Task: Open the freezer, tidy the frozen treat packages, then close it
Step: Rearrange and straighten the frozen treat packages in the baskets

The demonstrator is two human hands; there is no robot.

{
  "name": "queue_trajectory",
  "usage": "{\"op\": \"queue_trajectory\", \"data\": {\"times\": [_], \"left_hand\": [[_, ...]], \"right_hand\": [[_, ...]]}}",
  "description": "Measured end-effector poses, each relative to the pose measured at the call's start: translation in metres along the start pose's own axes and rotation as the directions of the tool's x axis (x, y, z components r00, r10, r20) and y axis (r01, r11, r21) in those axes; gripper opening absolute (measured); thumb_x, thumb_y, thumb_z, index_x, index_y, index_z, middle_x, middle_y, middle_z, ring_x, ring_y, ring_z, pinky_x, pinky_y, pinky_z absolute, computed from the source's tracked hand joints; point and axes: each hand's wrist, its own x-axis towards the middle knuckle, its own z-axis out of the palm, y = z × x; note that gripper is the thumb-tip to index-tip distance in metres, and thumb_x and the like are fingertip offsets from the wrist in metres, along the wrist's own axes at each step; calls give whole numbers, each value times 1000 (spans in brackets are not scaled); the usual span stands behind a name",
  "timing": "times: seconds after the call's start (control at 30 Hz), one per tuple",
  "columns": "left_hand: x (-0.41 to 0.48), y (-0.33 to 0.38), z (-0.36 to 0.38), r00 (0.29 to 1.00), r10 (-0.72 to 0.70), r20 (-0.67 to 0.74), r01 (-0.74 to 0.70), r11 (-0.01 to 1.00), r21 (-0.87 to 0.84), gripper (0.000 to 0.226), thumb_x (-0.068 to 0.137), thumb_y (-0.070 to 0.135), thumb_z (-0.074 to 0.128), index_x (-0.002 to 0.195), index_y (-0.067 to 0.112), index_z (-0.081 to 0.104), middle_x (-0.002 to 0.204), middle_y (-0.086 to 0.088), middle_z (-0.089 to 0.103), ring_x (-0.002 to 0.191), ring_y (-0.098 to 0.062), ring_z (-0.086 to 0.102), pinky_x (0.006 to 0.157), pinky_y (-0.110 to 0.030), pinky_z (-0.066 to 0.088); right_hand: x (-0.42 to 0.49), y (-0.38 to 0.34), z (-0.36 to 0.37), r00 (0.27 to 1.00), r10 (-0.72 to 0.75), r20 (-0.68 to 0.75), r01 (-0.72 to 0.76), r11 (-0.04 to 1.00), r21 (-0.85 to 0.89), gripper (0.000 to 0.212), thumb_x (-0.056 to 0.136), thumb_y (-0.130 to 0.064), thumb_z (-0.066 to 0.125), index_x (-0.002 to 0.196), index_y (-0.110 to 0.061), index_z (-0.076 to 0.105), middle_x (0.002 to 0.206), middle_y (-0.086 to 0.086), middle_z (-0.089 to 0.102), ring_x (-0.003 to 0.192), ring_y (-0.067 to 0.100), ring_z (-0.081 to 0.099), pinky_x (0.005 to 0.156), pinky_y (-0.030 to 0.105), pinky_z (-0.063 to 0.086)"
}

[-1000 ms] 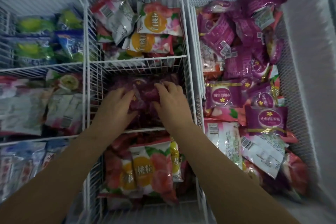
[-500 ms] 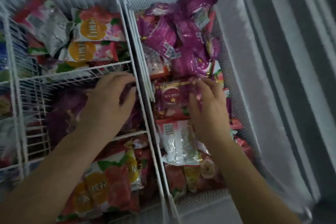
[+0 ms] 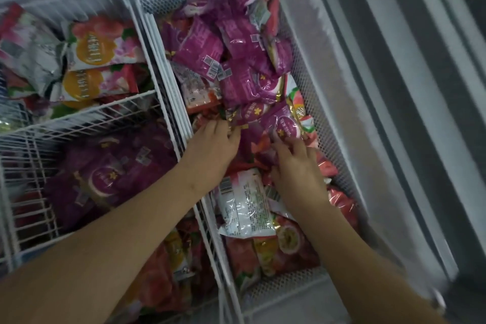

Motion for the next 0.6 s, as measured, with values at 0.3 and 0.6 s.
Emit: {"op": "queue_trajectory", "data": {"times": [0.3,0.6], "left_hand": [[-87,-78,-51,826,-497,-267,305,791,-530,66,84,38,68,142,19,41,130,-3,50,117,-20,49,93,-27,39],[-176,-156,52,811,-550,197,584,756,-294,75,95,40,53,154,14,15,156,-21,18,143,-38,19,114,-46,28]], "right_hand": [[-20,-89,-25,949,-197,-245,286,866,409,47,88,-15,69,133,-20,56,138,2,42,127,28,41,90,45,53],[23,-231,79,869,-438,232,428,899,91,66,101,-26,46,155,-14,10,162,12,-2,146,38,4,116,52,21]]}}
